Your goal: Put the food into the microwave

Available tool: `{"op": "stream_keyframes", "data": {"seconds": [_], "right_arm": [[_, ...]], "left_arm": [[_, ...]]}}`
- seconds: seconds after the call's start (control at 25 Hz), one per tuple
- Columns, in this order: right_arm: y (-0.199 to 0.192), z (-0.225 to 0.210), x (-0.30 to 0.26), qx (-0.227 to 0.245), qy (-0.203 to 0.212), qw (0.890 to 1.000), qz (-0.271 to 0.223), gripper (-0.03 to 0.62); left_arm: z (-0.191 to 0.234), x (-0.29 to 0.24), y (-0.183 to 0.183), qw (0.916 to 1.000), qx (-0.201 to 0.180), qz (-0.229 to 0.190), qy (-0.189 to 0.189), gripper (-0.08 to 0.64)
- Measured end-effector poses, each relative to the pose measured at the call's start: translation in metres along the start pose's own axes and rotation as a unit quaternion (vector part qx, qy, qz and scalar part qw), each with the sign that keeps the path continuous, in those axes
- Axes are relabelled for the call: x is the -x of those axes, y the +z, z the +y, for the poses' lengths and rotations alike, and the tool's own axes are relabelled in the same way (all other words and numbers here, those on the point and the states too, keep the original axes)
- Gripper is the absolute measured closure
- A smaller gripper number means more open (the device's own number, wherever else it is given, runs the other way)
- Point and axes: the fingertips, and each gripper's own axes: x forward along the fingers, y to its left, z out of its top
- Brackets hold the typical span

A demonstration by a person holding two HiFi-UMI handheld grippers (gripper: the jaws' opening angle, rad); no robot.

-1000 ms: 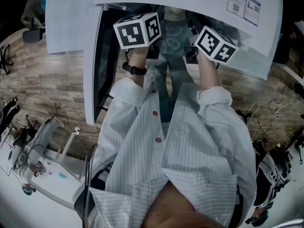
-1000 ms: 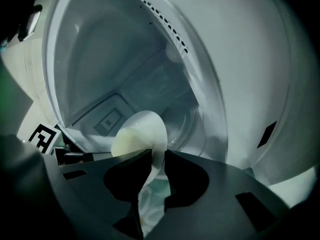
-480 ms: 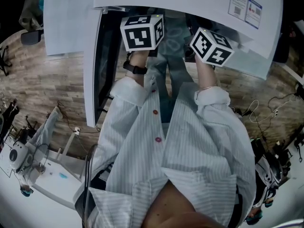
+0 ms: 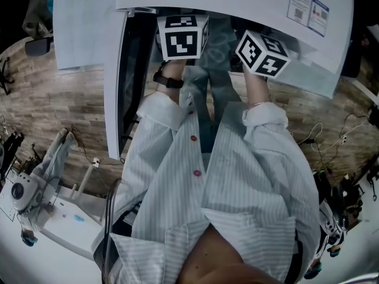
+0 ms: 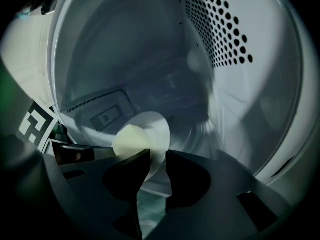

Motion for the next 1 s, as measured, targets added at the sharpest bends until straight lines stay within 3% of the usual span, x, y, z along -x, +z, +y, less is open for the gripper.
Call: {"op": "stream_keyframes", "data": {"seconds": [0.6, 0.88, 1.0], "right_arm": [[0.0042, -0.0011, -0.0041, 0.053, -0.005, 0.998, -0.038, 0.472], [0.0043, -0.0019, -0.0033, 0.070, -0.021, 0.996, -0.043, 0.459], [0.0041, -0.0029, -0.0034, 0.073, -0.022, 0.996, -0.043, 0.459]], "left_arm": [[-0.0043, -0.0056, 0.0034, 0.9986, -0.033, -0.040, -0.011, 0.405], [-0.0021, -0.0084, 0.0029, 0.9942, -0.088, -0.055, 0.025, 0.402], [-0.0026, -0.0087, 0.0029, 0.9932, -0.094, -0.062, 0.028, 0.402]]}}
